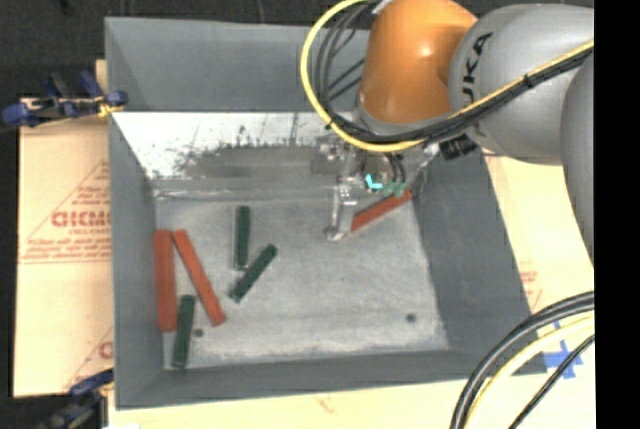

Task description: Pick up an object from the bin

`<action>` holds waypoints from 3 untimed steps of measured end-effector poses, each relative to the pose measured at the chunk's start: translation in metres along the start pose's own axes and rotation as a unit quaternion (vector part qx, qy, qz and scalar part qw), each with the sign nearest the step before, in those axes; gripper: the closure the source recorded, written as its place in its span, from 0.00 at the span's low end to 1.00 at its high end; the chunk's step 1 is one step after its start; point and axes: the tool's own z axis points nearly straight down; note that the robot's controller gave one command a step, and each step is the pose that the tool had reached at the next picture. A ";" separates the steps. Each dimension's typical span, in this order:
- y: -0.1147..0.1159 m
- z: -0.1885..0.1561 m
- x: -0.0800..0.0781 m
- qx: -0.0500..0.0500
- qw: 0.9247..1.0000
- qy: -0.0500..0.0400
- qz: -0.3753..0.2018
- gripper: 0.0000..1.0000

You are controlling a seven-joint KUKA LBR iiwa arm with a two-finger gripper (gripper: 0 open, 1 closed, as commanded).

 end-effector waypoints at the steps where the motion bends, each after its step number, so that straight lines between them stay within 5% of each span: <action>1: 0.000 -0.005 -0.002 0.000 1.000 -0.004 0.000 0.00; 2: -0.017 0.038 -0.021 -0.001 1.000 -0.008 0.014 0.00; 3: -0.069 0.064 -0.006 0.000 1.000 -0.001 -0.003 0.00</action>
Offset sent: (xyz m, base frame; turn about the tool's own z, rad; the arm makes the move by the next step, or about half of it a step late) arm 0.0267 -0.0275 -0.0677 0.0424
